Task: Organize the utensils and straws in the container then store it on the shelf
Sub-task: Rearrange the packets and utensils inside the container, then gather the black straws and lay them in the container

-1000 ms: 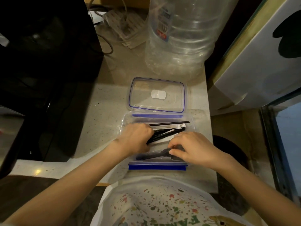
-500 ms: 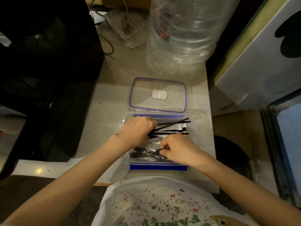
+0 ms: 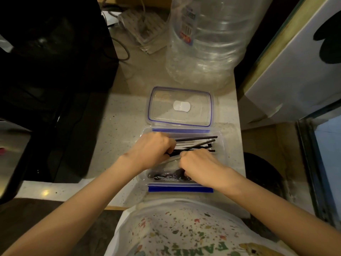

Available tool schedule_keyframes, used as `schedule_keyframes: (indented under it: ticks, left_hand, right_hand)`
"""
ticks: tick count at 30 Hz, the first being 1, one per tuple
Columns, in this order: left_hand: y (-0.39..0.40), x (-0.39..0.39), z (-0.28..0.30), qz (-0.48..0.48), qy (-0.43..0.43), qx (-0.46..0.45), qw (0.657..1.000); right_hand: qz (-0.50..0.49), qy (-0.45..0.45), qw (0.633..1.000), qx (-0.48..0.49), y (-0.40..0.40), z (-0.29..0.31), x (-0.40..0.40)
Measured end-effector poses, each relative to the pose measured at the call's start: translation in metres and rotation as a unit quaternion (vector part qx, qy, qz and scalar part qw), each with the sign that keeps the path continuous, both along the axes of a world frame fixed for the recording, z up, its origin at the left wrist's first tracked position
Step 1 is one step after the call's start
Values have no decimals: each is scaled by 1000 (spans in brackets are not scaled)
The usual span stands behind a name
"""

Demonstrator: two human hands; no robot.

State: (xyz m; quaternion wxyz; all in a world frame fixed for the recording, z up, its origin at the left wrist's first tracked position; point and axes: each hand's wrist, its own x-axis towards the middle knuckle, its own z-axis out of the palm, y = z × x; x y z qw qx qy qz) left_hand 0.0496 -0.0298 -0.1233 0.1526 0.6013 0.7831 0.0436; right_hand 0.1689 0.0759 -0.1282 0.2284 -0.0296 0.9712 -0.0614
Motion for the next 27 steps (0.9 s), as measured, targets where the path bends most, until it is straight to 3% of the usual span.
schedule_keyframes:
  ticks: [9, 22, 27]
  left_hand:
    - [-8, -3, -4, -4, -6, -9, 1000]
    - [-4, 1, -3, -1, 13, -26, 1000]
    - [-5, 4, -2, 30, 18, -16, 999]
  right_hand:
    - [-52, 9, 992, -117, -1, -5, -1]
    - [-125, 105, 975, -154, 14, -1, 6]
    - [-134, 160, 974, -91, 33, 3, 12]
